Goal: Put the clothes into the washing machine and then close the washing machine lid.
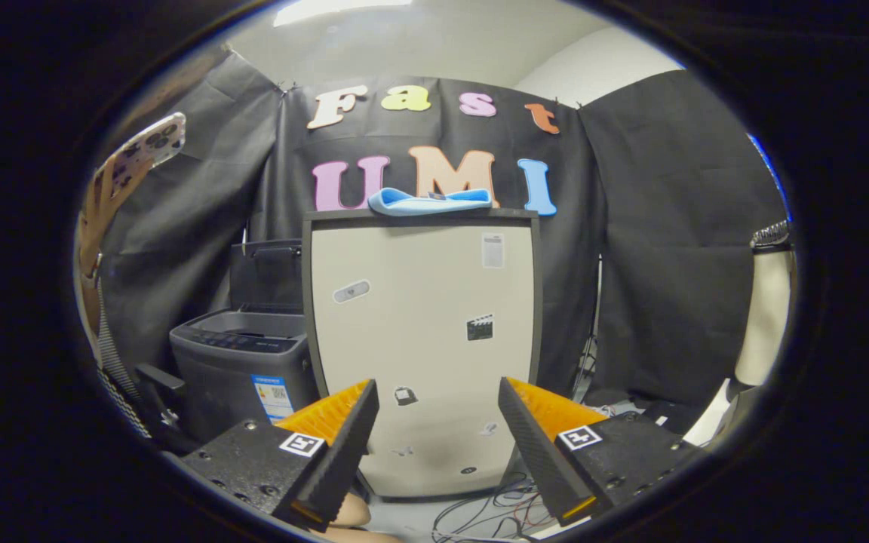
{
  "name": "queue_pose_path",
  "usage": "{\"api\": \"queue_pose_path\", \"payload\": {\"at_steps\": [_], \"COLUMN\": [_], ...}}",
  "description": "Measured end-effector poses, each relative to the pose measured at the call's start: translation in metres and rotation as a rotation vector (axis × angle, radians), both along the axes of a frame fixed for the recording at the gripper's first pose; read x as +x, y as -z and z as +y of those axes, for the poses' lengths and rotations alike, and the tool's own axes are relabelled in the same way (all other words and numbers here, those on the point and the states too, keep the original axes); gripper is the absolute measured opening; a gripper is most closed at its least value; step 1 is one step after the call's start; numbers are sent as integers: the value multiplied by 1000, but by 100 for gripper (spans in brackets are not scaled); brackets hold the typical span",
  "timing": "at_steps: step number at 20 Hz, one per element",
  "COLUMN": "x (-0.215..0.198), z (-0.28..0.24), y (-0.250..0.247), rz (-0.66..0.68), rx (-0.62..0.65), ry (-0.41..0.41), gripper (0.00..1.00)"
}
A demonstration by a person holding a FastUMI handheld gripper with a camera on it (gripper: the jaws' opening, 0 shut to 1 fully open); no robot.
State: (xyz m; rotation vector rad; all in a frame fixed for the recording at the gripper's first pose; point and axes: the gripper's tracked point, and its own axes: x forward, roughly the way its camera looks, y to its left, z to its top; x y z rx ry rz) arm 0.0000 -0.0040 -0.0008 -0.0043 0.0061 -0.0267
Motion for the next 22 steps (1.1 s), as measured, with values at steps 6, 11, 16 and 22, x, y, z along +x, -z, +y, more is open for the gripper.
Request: {"api": "queue_pose_path", "payload": {"at_steps": [6,11,16,22], "x": [0,0,1,21], "z": [-1,-3,-11,-20], "y": [-1,0,-1,3], "rz": [-3,-1,-7,30], "rx": [1,5,5,74], "ry": [11,19,68,167], "gripper": [97,97,97,97]}}
